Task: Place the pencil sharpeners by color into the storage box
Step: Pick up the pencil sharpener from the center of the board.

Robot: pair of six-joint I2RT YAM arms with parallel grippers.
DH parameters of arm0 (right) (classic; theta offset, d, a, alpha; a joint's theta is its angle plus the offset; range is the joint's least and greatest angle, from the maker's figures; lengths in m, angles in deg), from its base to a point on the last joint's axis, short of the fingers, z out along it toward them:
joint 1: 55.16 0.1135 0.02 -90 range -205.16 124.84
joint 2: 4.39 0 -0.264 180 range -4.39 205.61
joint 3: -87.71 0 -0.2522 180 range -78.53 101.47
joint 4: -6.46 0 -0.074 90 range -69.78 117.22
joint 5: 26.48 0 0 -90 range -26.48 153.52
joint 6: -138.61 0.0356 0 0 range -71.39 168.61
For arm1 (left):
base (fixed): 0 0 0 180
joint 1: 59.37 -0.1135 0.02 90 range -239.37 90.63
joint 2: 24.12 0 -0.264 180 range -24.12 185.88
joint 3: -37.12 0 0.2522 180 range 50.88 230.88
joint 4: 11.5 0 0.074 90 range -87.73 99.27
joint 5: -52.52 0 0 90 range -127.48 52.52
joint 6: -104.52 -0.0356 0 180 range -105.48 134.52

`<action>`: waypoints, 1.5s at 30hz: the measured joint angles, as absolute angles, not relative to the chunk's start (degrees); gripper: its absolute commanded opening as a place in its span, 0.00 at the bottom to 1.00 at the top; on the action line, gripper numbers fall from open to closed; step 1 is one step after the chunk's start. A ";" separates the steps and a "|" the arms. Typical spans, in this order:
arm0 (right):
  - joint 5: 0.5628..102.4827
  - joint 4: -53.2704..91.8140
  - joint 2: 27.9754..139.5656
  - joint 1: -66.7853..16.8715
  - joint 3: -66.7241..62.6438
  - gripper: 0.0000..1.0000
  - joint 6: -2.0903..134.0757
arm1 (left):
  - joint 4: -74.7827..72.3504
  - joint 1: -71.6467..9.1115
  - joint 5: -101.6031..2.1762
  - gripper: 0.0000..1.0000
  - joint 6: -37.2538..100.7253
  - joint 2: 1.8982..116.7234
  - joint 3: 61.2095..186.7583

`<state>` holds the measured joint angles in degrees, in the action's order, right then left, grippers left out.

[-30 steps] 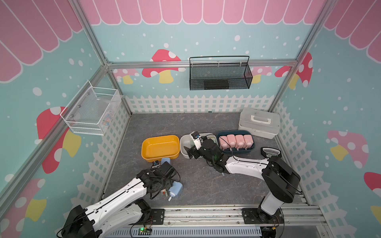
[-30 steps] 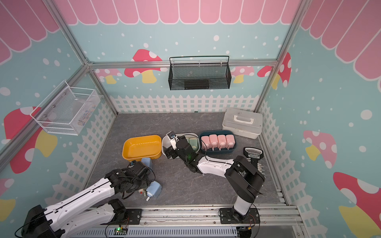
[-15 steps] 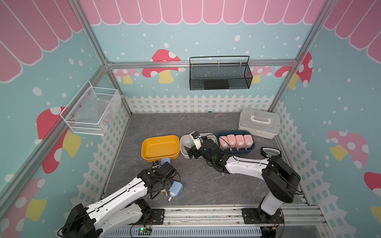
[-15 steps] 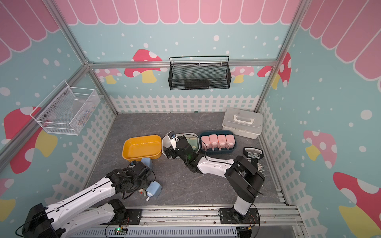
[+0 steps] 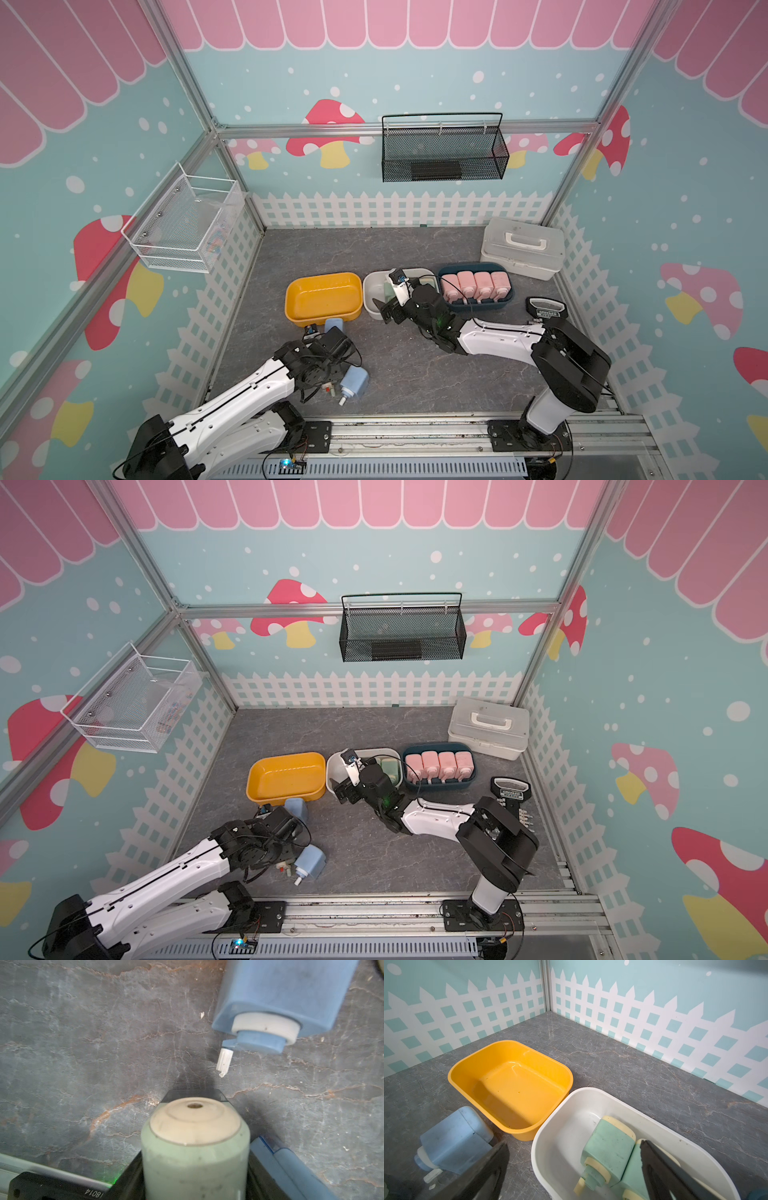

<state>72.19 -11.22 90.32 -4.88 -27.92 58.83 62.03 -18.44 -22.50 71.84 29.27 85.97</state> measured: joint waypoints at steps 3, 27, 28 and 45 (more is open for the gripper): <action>71.75 -12.01 90.10 -4.88 -28.01 0.98 58.41 | 63.78 -18.40 -20.53 0.00 72.99 28.04 87.52; 66.66 -20.33 85.56 -4.88 -34.24 0.99 52.47 | 71.45 -20.84 -13.37 0.00 68.40 24.61 103.11; 66.66 -20.31 85.32 -4.88 -34.50 0.99 52.23 | 71.24 -20.89 -13.39 0.00 67.57 25.62 104.66; 73.19 -17.03 82.67 -4.88 -37.21 0.99 51.85 | 54.47 -21.11 -16.88 0.00 55.57 38.84 112.35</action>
